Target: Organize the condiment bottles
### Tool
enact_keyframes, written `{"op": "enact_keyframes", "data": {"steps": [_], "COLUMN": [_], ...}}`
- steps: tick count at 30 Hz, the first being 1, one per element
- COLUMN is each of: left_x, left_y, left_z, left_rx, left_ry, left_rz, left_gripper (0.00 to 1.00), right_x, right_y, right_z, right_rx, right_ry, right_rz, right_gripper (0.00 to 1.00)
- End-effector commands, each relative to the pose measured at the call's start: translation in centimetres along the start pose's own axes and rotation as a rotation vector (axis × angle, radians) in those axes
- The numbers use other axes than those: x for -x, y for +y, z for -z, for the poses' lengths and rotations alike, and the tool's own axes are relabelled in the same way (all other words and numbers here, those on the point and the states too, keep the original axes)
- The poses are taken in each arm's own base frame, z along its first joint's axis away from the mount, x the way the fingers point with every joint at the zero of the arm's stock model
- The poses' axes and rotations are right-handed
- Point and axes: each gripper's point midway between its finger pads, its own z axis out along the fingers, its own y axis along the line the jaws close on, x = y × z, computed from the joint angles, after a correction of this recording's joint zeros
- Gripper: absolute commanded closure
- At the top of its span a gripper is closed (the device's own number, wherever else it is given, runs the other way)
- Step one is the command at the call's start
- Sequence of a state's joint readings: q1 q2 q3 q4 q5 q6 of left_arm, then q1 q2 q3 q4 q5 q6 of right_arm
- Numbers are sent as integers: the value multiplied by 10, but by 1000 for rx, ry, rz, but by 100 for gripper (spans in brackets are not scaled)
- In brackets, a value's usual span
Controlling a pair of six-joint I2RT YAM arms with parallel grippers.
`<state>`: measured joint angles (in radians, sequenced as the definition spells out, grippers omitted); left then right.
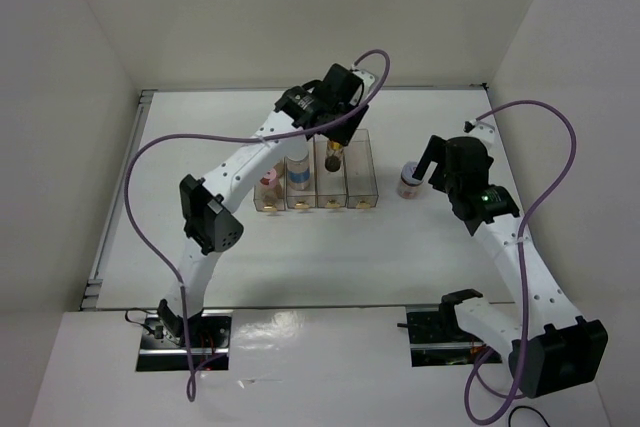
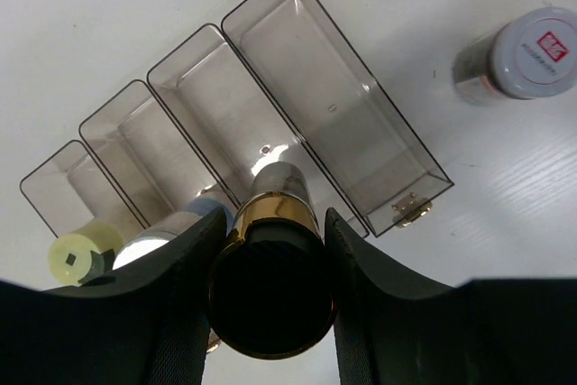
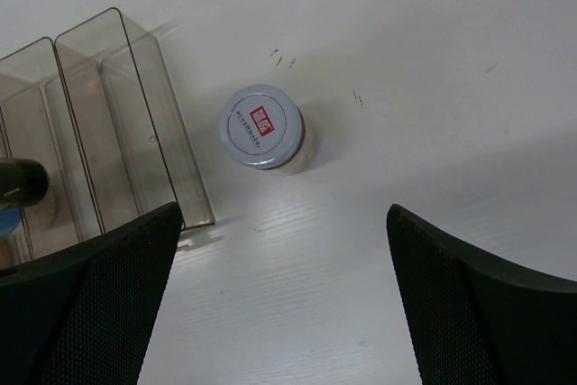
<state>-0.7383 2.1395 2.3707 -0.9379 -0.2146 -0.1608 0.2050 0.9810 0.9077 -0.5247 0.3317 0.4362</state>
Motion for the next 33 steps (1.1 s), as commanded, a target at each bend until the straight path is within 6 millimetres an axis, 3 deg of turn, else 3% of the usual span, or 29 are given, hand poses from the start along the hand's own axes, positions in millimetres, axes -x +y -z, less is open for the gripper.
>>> {"op": "enact_keyframes", "data": {"steps": [1,4,10,12,13,14,20,26,33], "left_x": [27,29,34,26,33,24,17,14,-3], "left_y": [12,20,12,11,12,20,36,40,40], "left_z": [9,2,-11,-23,-13,-28,-33,-29,-46], "left_rx": [-7,-1,-65,-60,-61,-33,16,37,51], "left_ry": [-71,-61,-62,-32,-49,-22,6,17,77], "left_rz": [38,50,46,43,54,58,94,93,93], "left_gripper": [54,54,54,54,54,54,55,55,55], "right_x": [3,3,3,1,1,1,2,0,0], "right_y": [3,3,3,2,2,2,0,0,0], "right_z": [-4,-4,-4,-4,-4,-4,-4,-6,-6], "right_rx": [8,8,8,4,4,4,-4,-8,-8], "right_ry": [-13,-13,-13,-5,-5,-5,-9,-2,-2], "right_rz": [-5,-5,-5,-2,-2,-2,-2,1,1], "right_gripper": [2,2,2,2,2,2,2,2,2]}}
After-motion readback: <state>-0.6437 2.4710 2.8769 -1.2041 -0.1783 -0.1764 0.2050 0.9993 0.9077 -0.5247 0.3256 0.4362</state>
